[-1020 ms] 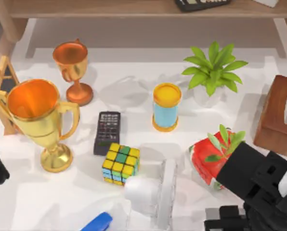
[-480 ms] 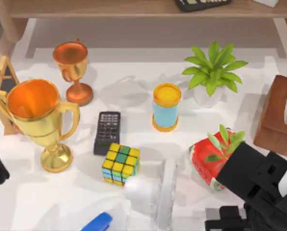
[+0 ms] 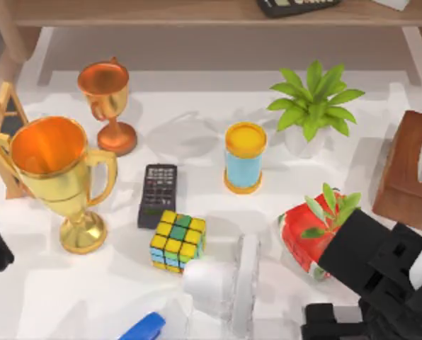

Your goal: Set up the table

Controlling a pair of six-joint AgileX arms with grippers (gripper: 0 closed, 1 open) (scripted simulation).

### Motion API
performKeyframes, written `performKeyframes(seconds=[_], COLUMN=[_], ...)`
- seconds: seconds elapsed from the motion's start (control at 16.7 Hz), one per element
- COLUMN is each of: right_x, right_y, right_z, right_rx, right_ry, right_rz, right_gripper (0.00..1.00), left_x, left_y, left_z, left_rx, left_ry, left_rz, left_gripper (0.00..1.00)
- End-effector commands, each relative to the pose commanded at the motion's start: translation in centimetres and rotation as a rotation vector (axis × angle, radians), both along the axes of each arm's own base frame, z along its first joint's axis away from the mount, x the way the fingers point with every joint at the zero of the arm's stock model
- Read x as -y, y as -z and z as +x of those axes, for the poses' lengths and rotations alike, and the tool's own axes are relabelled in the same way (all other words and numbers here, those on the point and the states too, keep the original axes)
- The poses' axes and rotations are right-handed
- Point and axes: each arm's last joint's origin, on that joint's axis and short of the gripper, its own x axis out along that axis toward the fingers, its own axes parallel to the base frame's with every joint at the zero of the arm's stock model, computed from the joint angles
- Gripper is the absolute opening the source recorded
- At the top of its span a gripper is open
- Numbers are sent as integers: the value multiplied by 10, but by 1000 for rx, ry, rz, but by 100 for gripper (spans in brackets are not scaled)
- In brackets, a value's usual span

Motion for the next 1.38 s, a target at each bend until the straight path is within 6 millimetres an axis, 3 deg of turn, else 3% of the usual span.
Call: performKeyframes(seconds=[0.36, 0.54, 0.72, 0.96, 1.2, 1.38], right_x=[0, 2, 7, 16, 53, 104], right_y=[0, -9, -30, -71, -94, -92], right_z=[0, 6, 20, 47, 91, 124], right_rx=[1, 45, 139, 287, 442, 593], right_ry=[-1, 63, 215, 470, 730, 867], right_rz=[1, 86, 297, 728, 1125, 1326], right_gripper=[100, 100, 100, 100, 100, 100], left_x=[0, 0, 0, 0, 0, 0], left_y=[0, 0, 0, 0, 0, 0], left_z=[0, 0, 0, 0, 0, 0], left_rx=[0, 0, 0, 0, 0, 0], left_ry=[0, 0, 0, 0, 0, 0], left_rz=[0, 0, 0, 0, 0, 0], left_gripper=[100, 100, 100, 100, 100, 100])
